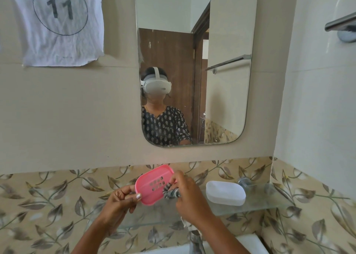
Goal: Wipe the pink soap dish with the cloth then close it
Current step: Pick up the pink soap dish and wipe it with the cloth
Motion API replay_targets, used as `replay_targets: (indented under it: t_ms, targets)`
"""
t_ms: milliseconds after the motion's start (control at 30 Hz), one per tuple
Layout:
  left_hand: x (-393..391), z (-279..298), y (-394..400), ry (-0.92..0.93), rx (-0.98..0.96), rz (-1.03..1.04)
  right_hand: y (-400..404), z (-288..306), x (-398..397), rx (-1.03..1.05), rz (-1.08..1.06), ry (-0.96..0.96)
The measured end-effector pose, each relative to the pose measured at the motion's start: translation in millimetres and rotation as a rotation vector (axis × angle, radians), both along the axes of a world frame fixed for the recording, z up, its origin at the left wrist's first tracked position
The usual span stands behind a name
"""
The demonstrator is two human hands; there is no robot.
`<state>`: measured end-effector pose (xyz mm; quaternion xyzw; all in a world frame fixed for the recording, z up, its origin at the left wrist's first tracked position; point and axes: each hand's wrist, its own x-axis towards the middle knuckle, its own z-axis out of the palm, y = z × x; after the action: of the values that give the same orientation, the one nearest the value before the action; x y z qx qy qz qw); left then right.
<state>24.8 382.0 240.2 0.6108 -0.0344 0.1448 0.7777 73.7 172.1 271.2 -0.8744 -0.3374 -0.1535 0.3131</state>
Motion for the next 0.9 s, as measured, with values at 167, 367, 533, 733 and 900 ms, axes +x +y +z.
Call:
replay_targets:
  t_ms: [167, 367, 533, 733, 900]
  targets:
    - [-1.3, -1.3, 3.6, -0.012, 0.031, 0.010, -6.1, 0.2, 19.2, 0.096, -0.074, 0.016]
    - [-0.7, 0.1, 0.8, 0.002, 0.077, -0.005, -0.2, 0.7, 13.8, 0.098, -0.106, -0.039]
    - [-3.2, 2.8, -0.3, 0.033, 0.064, -0.019, 17.0, -17.1, 3.4, 0.078, -0.067, 0.024]
    - [-1.8, 2.8, -2.1, 0.024, 0.024, -0.007, 37.0, -22.6, -16.6, 0.186, 0.080, 0.120]
    - [0.5, -1.5, 0.4, -0.026, 0.069, 0.011, 20.5, 3.0, -23.1, 0.532, 0.042, 0.517]
